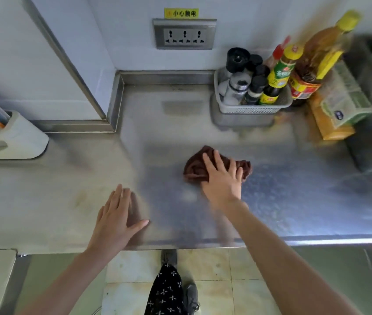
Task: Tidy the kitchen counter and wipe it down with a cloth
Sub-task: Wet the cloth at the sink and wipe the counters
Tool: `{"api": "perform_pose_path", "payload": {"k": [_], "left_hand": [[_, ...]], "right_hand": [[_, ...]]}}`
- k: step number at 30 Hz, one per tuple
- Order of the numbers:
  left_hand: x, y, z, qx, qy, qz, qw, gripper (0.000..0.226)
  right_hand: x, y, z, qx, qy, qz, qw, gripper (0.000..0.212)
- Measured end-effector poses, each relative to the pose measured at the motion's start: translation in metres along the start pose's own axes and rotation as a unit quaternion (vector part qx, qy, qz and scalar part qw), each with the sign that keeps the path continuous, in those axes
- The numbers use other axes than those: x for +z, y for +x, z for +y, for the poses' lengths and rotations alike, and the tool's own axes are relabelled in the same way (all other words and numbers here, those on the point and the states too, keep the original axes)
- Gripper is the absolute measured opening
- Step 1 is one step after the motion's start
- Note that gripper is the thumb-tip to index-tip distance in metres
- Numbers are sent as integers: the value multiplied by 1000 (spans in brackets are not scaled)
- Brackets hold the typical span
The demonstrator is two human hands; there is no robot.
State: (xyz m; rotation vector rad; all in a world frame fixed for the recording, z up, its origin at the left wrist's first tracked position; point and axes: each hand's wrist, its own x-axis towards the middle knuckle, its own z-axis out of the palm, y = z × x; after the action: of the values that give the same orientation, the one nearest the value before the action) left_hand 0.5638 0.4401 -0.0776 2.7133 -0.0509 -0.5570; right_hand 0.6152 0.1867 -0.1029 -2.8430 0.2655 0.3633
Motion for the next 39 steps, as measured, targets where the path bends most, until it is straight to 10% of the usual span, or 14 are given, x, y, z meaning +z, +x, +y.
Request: {"api": "perform_pose_path", "payload": {"k": [5,14,23,29,33,39], "left_hand": [[14,-8,21,38,-17,7,999,83],[44,-14,54,99,33,-17,994,90],[54,-13,52,82,52,-28,995,86],[66,-21,52,83,104,-34,990,81],[63,-19,53,77,117,-44,989,82],[63,-20,54,83,116,-22,990,85]], "right_hand": [[-17,-14,78,160,23,32,986,70],[28,-98,10,-66,-8,10,998,71],[-2,-101,140,263,58,95,958,68],[50,-150,29,42,15,91,995,71],[36,-140,69,-29,-11,81,996,68],[-6,-100,171,217,34,87,972,67]]}}
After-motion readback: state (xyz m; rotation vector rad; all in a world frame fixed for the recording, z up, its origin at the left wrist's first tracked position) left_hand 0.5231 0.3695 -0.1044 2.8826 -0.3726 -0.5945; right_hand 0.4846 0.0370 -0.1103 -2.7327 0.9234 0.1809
